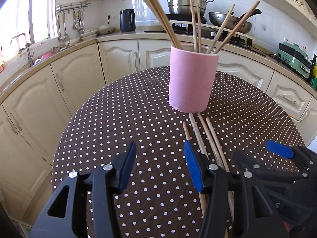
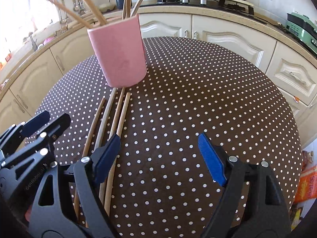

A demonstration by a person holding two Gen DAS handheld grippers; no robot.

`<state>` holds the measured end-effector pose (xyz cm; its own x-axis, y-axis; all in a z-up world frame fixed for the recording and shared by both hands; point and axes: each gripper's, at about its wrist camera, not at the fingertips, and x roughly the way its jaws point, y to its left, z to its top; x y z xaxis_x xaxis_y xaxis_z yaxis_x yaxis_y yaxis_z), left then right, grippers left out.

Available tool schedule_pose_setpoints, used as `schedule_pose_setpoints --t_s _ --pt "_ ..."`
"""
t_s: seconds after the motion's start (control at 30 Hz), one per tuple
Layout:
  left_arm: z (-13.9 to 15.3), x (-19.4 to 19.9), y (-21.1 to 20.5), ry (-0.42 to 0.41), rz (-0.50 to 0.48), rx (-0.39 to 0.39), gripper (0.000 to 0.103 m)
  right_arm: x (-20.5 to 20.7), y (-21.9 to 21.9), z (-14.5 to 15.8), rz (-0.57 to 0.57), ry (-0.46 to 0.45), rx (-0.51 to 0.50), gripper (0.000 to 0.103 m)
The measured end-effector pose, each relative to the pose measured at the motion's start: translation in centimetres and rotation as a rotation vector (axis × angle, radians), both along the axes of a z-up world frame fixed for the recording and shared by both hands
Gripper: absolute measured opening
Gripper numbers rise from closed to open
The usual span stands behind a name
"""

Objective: Organize utensils
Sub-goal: 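Move both open tools back over the chopsticks lying by the cup, then close the right tool on a chopstick while the left tool grasps another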

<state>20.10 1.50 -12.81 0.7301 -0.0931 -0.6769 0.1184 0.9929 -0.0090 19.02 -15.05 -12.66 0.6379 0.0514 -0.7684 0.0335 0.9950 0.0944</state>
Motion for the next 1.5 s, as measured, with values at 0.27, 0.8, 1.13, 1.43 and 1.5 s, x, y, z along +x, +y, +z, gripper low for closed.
schedule_pose_setpoints --t_s 0.27,0.8,1.13,1.43,1.5 --pt "-0.8 1.0 0.9 0.077 0.03 -0.02 0.05 1.1 1.1 -0.6 0.028 0.026 -0.007 0.08" --pt "-1.8 2.2 2.1 0.147 0.096 -0.02 0.05 3.6 3.9 -0.7 0.05 0.058 -0.09 0.08" --pt "-1.6 2.0 1.3 0.149 0.032 -0.057 0.05 3.0 3.6 -0.5 0.104 0.009 -0.027 0.01" --pt "-1.6 2.3 -1.1 0.169 -0.005 -0.03 0.05 1.7 0.6 -0.9 0.07 0.016 0.115 0.006" --pt "-1.6 2.4 -1.6 0.17 -0.01 -0.021 0.05 1.5 0.4 -0.9 0.067 0.016 0.125 0.006"
